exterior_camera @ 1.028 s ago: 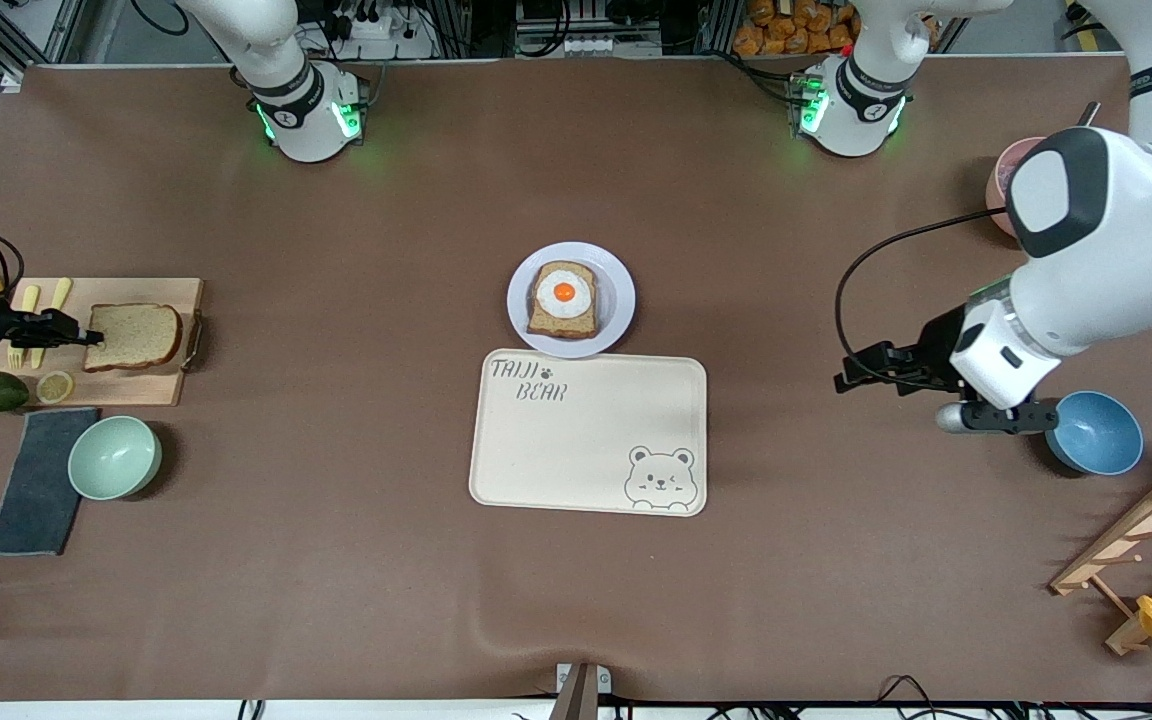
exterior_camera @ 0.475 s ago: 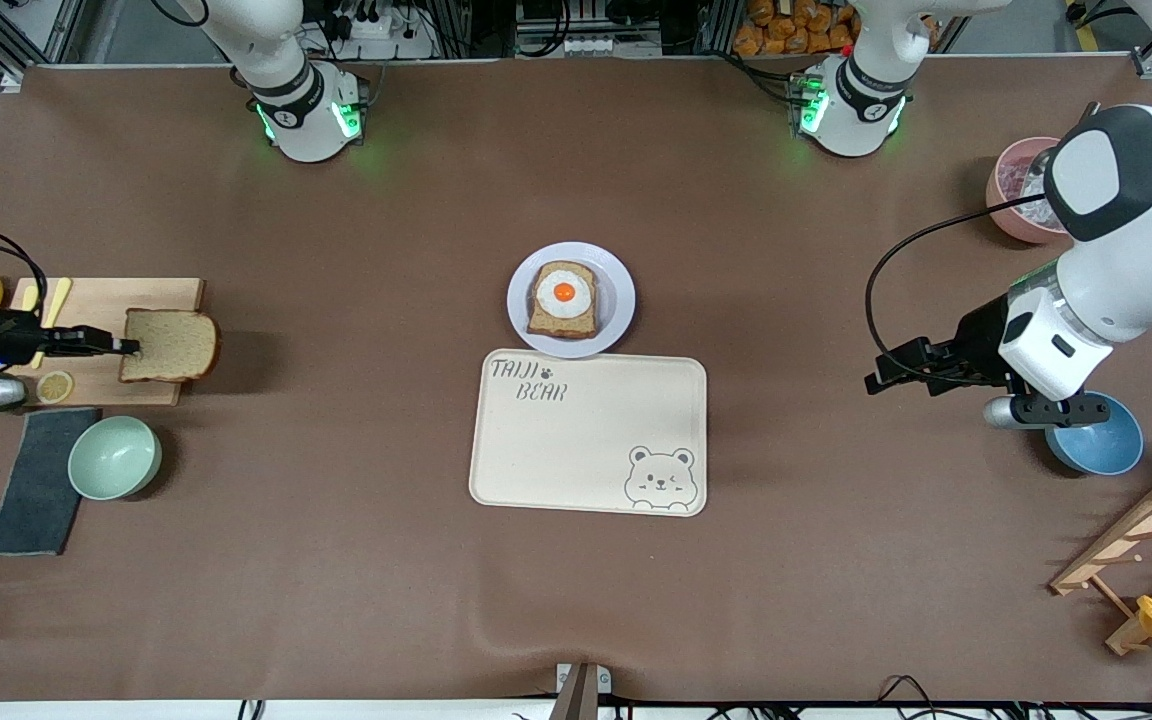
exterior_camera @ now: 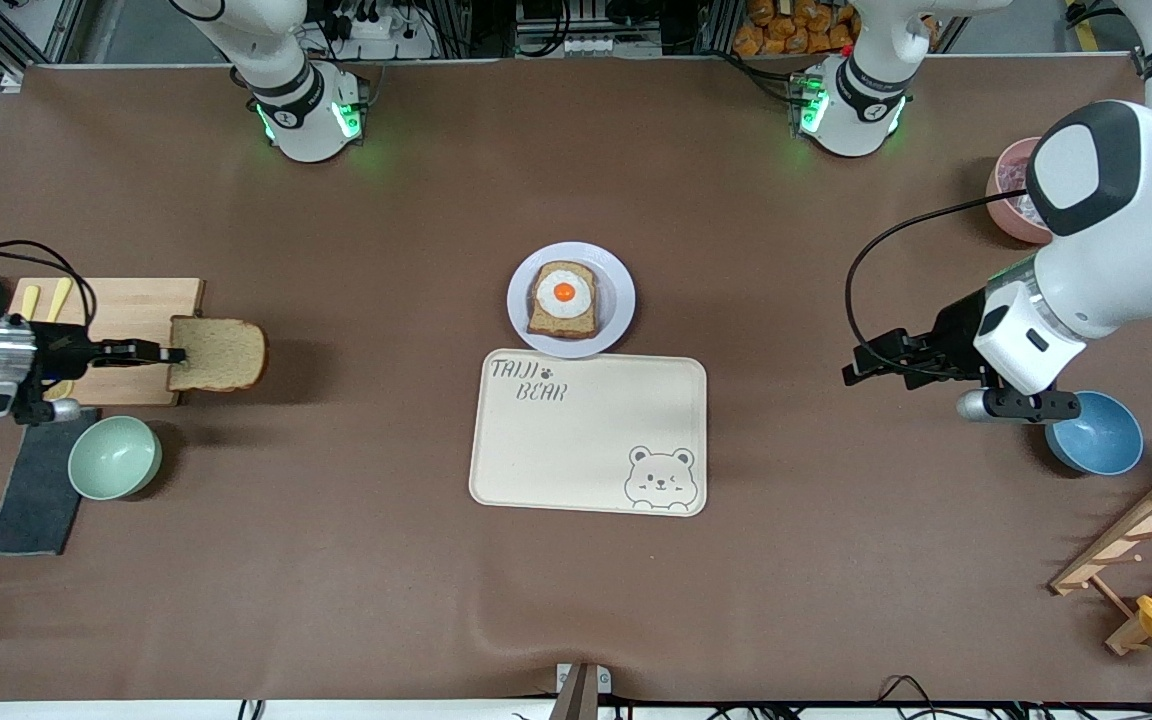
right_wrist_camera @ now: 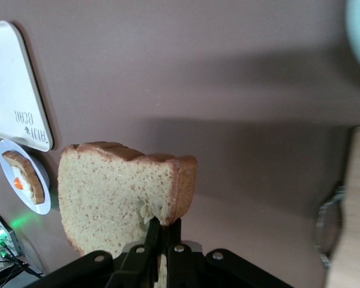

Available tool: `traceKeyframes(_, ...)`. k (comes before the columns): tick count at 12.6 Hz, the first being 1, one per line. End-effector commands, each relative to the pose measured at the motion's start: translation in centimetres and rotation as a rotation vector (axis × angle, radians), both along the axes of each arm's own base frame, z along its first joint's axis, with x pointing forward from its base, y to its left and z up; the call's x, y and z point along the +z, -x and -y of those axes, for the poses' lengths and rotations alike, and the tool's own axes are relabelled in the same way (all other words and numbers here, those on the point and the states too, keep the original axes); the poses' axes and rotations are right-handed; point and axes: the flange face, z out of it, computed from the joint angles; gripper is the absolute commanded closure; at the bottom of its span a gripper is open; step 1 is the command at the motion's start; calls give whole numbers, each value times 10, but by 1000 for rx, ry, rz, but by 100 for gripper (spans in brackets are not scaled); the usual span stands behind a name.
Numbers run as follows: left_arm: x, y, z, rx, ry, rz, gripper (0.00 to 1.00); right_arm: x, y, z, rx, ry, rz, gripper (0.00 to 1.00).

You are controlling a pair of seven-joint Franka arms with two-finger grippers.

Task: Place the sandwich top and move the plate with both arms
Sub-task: 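Lift the bread slice with the right gripper and carry it toward the plate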

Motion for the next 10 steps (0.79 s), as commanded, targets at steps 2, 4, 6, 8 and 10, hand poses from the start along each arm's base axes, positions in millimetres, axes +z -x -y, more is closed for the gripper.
traceKeyframes(2,6,2,7,2,85,-11,0,4,15,-41,-35,-27,-14,100)
traceKeyframes(4,5,3,13,-6,90,-15,0,1,20,-60,-40,-32,0,100)
traceKeyframes(6,3,3,12,-2,90,-21,0,-2,24,-90,-47,-49,11,100)
traceKeyframes(8,-3,3,10,-4,83,-34,0,11,24,-142,-28,-24,12,100)
traceKeyframes(10,-5,6,11,-16,80,-58,0,24,23,-198,-25,15,17,100)
